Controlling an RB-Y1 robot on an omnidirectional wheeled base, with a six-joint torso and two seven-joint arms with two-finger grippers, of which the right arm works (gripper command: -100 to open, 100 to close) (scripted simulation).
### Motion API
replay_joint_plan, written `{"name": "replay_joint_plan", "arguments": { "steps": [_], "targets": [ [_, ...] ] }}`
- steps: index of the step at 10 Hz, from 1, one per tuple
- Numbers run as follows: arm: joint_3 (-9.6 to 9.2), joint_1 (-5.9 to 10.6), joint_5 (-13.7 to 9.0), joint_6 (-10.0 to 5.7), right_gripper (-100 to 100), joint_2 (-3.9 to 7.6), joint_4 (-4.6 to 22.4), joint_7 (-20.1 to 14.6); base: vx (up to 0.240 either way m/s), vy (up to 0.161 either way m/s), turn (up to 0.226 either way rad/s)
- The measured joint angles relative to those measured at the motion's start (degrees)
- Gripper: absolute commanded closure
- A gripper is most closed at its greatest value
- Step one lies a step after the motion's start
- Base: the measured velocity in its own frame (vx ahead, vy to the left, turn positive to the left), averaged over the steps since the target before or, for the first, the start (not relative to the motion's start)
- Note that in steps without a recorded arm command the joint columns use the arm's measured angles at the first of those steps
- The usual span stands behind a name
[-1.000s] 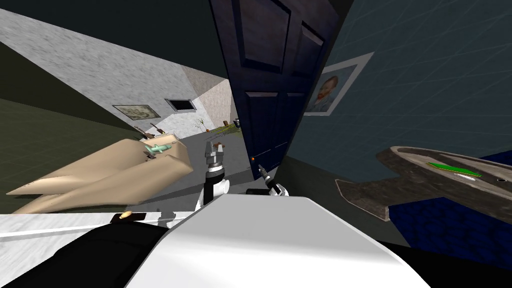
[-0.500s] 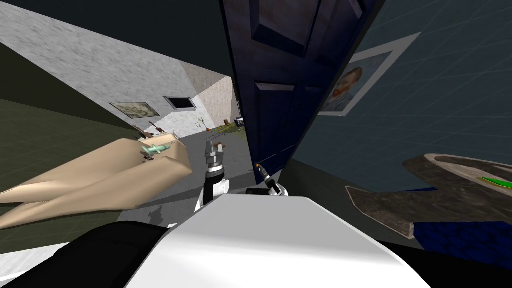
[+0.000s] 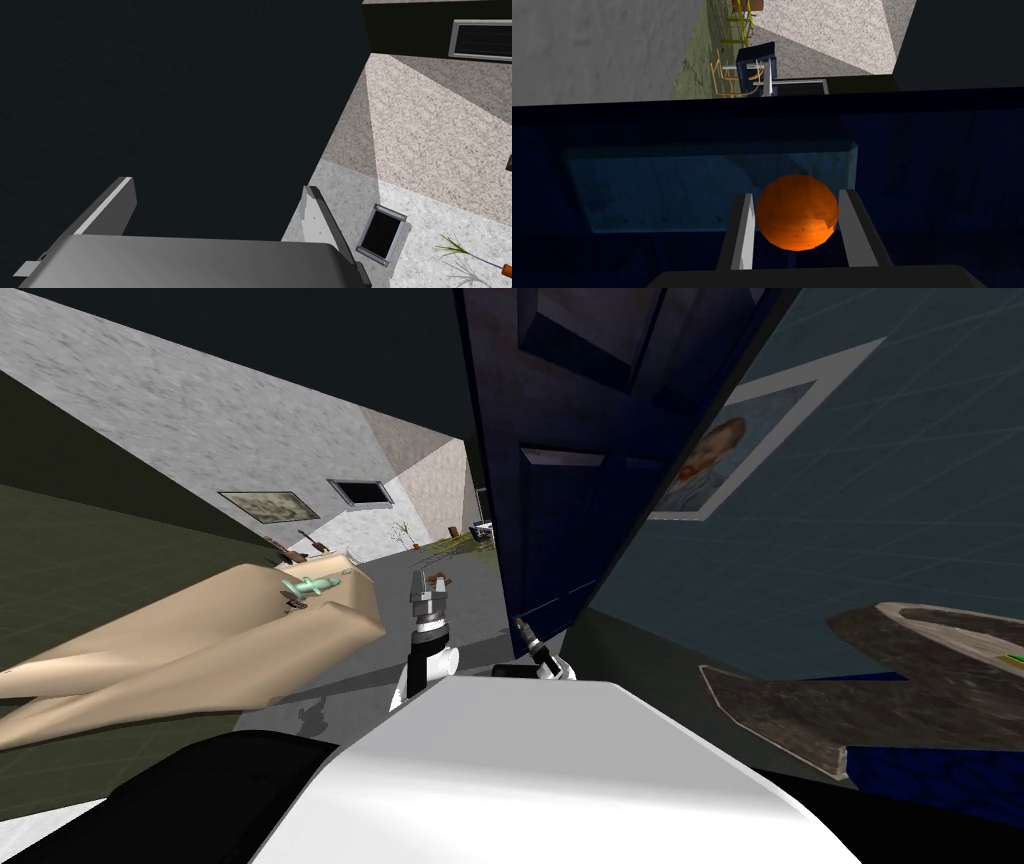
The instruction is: Push the door open
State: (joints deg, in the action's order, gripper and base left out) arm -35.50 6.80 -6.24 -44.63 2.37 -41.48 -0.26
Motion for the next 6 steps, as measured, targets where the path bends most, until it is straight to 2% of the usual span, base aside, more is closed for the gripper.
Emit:
{"name": "replay_joint_plan", "arguments": {
  "steps": [3,4,6],
  "targets": [
    [-0.11,-0.12,0.05,0.11,100,-0.01,0.08,0.02,-0.005,-0.003,-0.002],
    [-0.11,-0.15,0.04,0.12,100,0.01,0.10,0.01,0.071,0.080,-0.035],
    [0.81,0.12,-0.10,-0.58,100,-0.21,2.13,0.33,0.127,0.111,-0.042]
  ]
}}
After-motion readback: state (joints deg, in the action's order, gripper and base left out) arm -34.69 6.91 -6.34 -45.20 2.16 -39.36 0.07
